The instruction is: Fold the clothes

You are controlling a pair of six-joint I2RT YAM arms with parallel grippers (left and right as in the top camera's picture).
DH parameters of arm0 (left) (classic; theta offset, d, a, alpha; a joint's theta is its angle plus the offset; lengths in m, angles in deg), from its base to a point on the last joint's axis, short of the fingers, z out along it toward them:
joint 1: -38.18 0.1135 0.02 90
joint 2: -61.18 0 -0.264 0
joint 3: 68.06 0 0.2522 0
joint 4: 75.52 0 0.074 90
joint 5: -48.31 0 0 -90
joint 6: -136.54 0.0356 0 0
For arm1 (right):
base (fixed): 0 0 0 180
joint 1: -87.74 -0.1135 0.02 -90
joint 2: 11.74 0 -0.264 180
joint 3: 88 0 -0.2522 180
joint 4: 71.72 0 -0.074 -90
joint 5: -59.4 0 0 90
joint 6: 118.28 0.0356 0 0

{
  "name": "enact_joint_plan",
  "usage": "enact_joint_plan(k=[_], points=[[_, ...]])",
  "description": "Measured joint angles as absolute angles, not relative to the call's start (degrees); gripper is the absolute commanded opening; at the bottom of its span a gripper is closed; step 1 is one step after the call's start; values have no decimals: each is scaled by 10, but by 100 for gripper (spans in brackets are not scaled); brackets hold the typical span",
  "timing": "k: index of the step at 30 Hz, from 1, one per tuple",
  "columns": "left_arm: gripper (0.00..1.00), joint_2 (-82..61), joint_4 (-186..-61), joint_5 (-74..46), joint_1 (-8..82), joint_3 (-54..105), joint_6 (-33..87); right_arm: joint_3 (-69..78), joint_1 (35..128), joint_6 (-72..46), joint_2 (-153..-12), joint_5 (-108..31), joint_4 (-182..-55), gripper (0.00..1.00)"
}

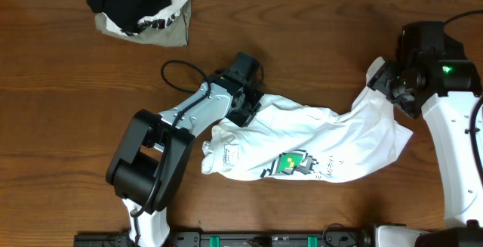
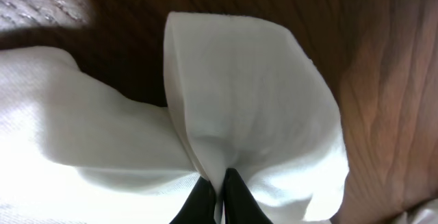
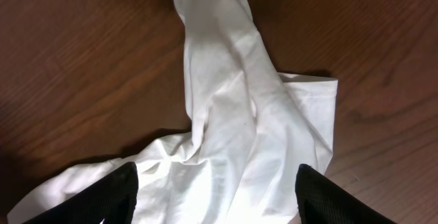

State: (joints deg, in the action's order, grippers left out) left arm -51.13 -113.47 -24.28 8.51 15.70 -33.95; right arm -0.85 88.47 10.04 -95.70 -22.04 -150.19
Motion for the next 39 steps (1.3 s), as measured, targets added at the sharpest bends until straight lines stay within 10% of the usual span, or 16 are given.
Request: enact_joint_plan(k=[33, 39], points=[[6, -175, -1487, -291, 138, 158, -168, 32, 885, 93, -957, -309, -1451, 71], [6, -177, -1487, -297, 141, 158, -164, 63, 866, 85, -983, -349, -1364, 83]])
